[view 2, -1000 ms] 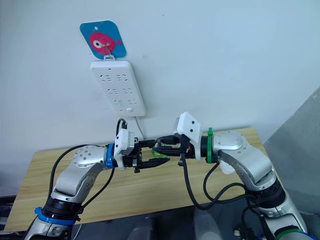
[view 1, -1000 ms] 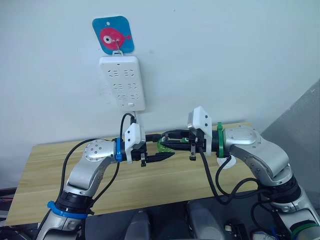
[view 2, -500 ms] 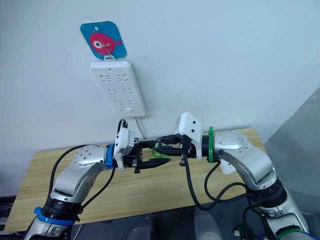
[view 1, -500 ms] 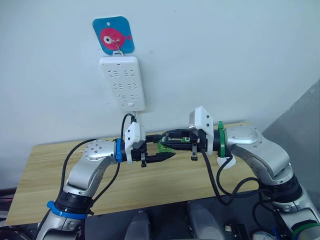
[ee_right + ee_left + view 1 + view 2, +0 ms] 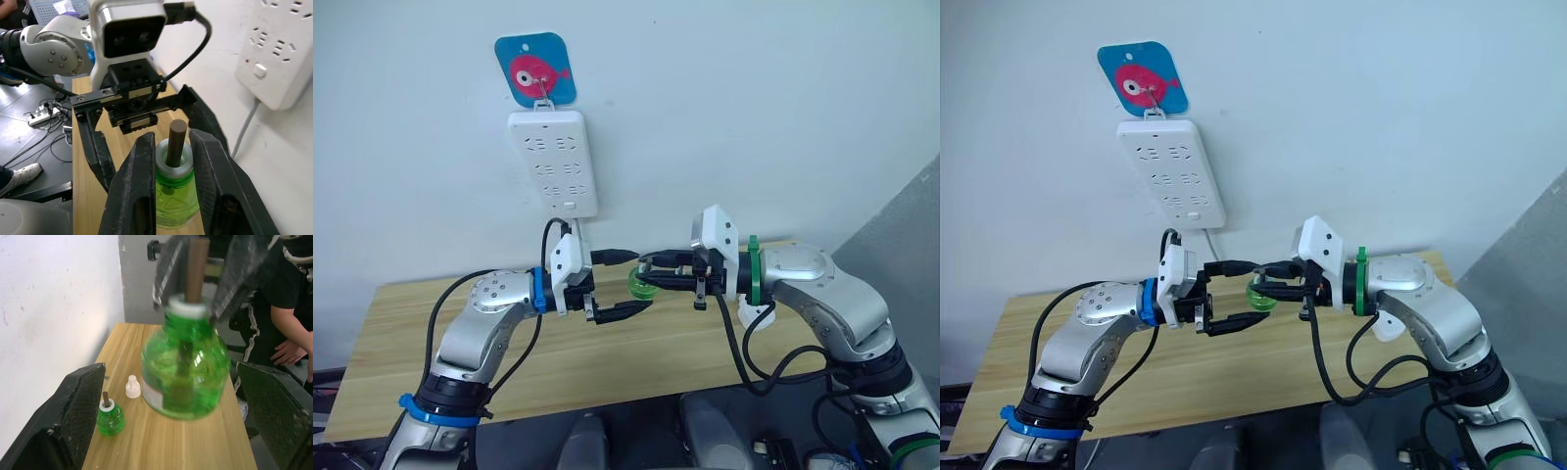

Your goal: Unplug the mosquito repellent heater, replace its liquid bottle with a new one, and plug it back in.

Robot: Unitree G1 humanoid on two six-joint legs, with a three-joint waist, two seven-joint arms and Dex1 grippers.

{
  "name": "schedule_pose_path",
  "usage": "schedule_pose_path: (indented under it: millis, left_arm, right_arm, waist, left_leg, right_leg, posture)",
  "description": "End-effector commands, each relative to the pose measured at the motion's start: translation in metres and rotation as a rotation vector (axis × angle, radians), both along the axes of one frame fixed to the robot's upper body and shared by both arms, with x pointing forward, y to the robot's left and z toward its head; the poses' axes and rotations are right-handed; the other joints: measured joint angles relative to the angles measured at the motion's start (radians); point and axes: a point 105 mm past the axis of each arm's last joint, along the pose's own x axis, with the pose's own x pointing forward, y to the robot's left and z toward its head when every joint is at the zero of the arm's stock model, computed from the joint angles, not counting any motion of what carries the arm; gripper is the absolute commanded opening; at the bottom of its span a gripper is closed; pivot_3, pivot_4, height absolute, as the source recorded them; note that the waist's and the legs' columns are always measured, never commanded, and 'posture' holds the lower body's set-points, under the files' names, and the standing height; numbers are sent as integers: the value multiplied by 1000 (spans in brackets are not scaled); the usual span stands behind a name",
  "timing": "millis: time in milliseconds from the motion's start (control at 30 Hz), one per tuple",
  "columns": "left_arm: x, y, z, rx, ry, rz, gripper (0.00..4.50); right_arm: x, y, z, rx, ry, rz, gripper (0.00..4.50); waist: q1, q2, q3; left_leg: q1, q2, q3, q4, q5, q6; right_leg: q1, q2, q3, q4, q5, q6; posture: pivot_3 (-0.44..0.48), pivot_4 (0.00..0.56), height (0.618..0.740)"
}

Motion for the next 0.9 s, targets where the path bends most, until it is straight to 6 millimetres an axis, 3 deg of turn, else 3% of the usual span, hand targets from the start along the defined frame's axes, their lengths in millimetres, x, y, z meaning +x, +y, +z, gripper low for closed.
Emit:
schedule_pose_path:
  millis: [33, 267, 567, 900]
  left_arm:
    - [-2, 5, 10, -29, -34, 23, 4500]
    - [-3, 6, 23, -170, 45, 89, 4500]
    - [-12, -8, 39, -458, 399, 87, 4500]
    - [3, -25, 58, -576, 454, 114, 4500]
  right_arm:
    - [2, -7, 17, 59, -17, -28, 669]
    - [12, -27, 32, 178, 81, -151, 669]
    - [17, -41, 53, 447, 264, -275, 669]
    - [15, -42, 72, 648, 429, -288, 669]
  waist:
    - [0, 0, -2]
    - [0, 0, -17]
    - [0, 1, -33]
    - [-4, 6, -51]
  left_leg:
    - [0, 0, 0, 0, 0, 0]
    - [0, 0, 0, 0, 0, 0]
    - [1, 0, 0, 1, 0, 0]
    - [3, 0, 0, 0, -1, 1]
  right_leg:
    - [0, 0, 0, 0, 0, 0]
    - [0, 0, 0, 0, 0, 0]
    - [1, 0, 0, 1, 0, 0]
    - [3, 0, 1, 1, 0, 0]
  posture:
    - [-176, 124, 740]
    - [-175, 110, 740]
    - [-177, 104, 740]
    - [-180, 108, 740]
